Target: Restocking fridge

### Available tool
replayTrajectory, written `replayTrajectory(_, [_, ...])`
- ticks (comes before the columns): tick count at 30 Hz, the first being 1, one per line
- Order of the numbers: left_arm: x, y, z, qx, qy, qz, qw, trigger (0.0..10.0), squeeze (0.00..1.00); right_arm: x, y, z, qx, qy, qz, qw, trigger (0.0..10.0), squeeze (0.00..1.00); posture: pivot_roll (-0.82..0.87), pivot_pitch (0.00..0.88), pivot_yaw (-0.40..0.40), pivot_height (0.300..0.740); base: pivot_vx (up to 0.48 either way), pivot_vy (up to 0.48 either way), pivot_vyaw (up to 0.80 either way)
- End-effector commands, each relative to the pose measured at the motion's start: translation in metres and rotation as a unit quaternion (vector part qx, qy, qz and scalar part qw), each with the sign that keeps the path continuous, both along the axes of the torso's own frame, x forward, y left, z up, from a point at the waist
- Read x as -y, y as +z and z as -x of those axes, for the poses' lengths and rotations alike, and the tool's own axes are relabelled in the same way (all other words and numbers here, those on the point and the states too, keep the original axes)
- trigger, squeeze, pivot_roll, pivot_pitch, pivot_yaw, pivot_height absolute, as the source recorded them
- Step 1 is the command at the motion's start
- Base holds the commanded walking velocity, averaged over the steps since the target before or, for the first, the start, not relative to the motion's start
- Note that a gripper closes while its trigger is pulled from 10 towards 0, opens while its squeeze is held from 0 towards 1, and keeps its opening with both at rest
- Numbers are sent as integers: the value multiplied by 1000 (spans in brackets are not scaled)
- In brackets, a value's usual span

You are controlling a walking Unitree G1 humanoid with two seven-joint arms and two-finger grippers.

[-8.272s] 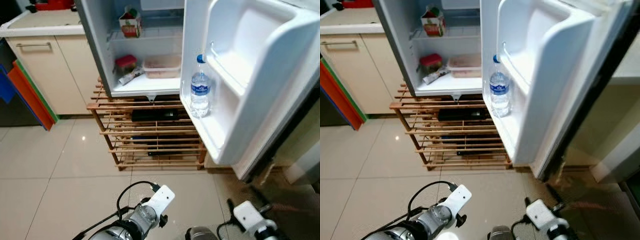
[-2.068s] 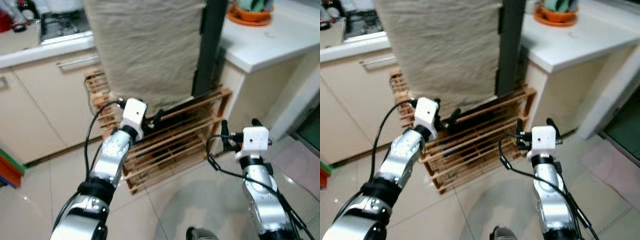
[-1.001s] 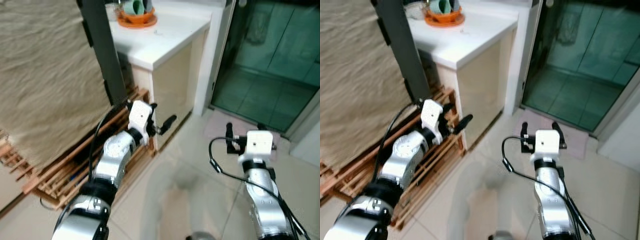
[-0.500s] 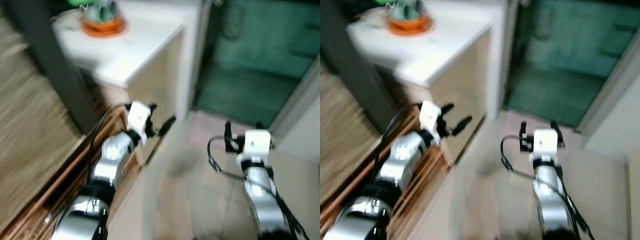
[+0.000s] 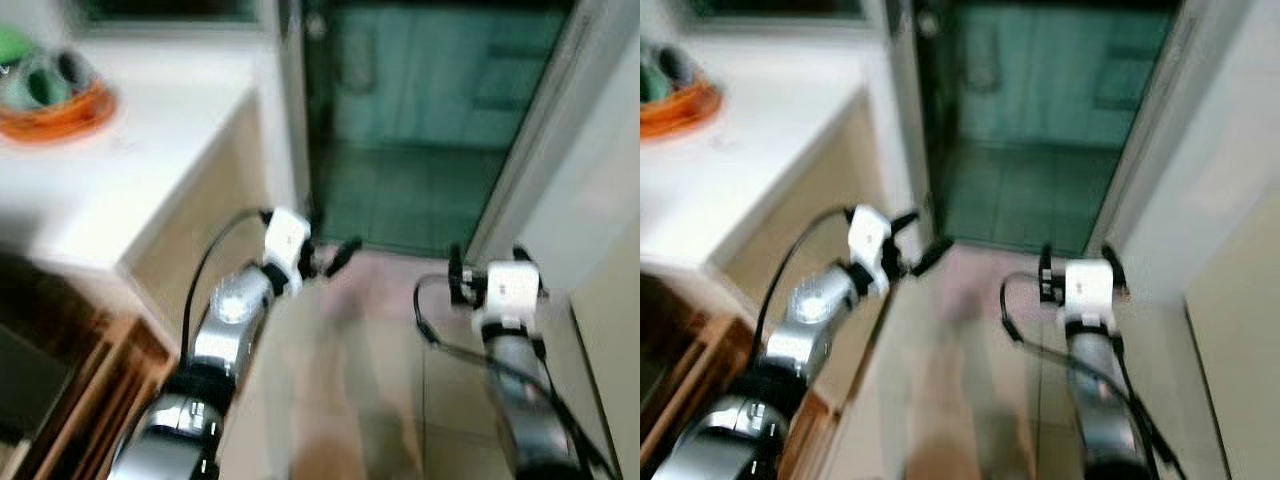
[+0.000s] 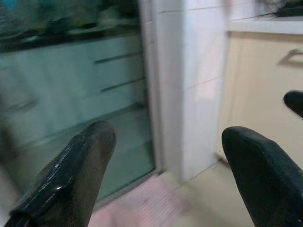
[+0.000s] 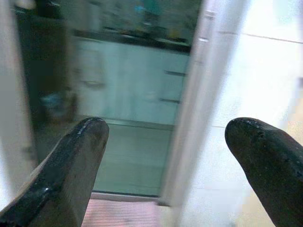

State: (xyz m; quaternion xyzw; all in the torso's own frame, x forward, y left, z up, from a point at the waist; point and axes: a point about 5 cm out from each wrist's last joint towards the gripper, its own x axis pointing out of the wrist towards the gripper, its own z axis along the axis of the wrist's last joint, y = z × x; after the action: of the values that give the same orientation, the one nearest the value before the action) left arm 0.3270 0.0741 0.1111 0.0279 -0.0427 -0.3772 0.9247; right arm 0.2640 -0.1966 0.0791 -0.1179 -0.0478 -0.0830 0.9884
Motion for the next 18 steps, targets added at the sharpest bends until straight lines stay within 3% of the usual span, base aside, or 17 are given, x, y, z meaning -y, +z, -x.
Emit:
replayTrajectory(1, [7, 1, 3, 12, -16, -12, 1000, 10000, 0, 1, 4, -2, 4, -9, -3, 1000, 10000, 0, -175, 0, 65, 740, 442, 0, 0])
replayTrajectory(18, [18, -1, 7, 2, -31, -4, 1000, 10000, 0, 4, 7, 0, 10, -21, 7, 1000, 10000, 0, -185, 0, 71, 740, 446, 0, 0])
